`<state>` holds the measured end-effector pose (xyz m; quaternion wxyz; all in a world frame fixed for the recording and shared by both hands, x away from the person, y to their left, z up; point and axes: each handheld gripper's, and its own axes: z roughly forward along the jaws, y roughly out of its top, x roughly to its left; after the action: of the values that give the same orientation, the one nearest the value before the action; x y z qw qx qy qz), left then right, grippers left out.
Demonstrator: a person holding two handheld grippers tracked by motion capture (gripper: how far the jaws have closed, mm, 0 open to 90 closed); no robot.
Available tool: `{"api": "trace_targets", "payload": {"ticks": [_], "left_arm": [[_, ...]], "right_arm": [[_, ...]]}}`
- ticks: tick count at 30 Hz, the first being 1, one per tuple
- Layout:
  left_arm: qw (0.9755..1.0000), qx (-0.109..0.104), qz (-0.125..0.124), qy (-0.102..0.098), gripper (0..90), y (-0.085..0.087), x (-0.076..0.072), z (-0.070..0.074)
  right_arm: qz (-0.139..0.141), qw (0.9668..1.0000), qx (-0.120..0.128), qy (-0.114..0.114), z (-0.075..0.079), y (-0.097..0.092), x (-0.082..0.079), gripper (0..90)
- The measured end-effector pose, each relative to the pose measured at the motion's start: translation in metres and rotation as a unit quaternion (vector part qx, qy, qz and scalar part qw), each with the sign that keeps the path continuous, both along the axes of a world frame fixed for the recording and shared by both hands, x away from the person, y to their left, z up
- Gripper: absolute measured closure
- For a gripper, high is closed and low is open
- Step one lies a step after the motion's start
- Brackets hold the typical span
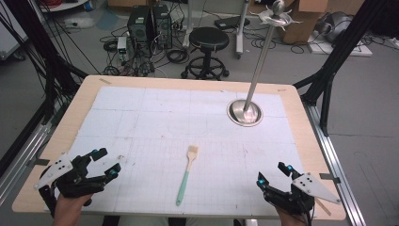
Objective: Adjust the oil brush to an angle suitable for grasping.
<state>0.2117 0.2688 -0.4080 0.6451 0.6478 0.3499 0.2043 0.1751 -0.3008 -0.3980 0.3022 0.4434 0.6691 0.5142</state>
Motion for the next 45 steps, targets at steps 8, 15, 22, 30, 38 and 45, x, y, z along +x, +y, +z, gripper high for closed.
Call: {"api": "trace_targets", "payload": {"ticks": [8,15,22,30,38,45], "left_arm": [[1.0,0.001,-0.006,0.004,20.0,-0.001,0.001,0.0],[0.9995,0.007,-0.03,0.009,19.9,-0.013,0.005,0.0],[0.9967,0.015,-0.08,0.003,26.4,-0.034,-0.001,0.002],[0.9906,0.037,-0.129,0.025,27.0,-0.078,0.008,-0.001],[0.9823,0.07,-0.17,0.036,70.8,-0.133,0.015,-0.007],[0.9692,0.117,-0.199,0.086,89.3,-0.177,0.013,-0.02]], "right_arm": [[0.005,1.0,0.001,-0.002,0.0,-0.001,-0.001,19.9],[0.001,1.0,0.004,0.003,-0.002,-0.003,0.0,19.9],[0.008,1.0,-0.005,-0.002,0.0,0.0,-0.003,19.9],[0.006,1.0,-0.004,0.003,-0.001,0.0,-0.002,19.9],[0.006,1.0,-0.005,0.002,-0.001,0.0,-0.001,19.9],[0.008,0.9999,-0.006,0.003,-0.001,0.0,-0.001,20.0]]}}
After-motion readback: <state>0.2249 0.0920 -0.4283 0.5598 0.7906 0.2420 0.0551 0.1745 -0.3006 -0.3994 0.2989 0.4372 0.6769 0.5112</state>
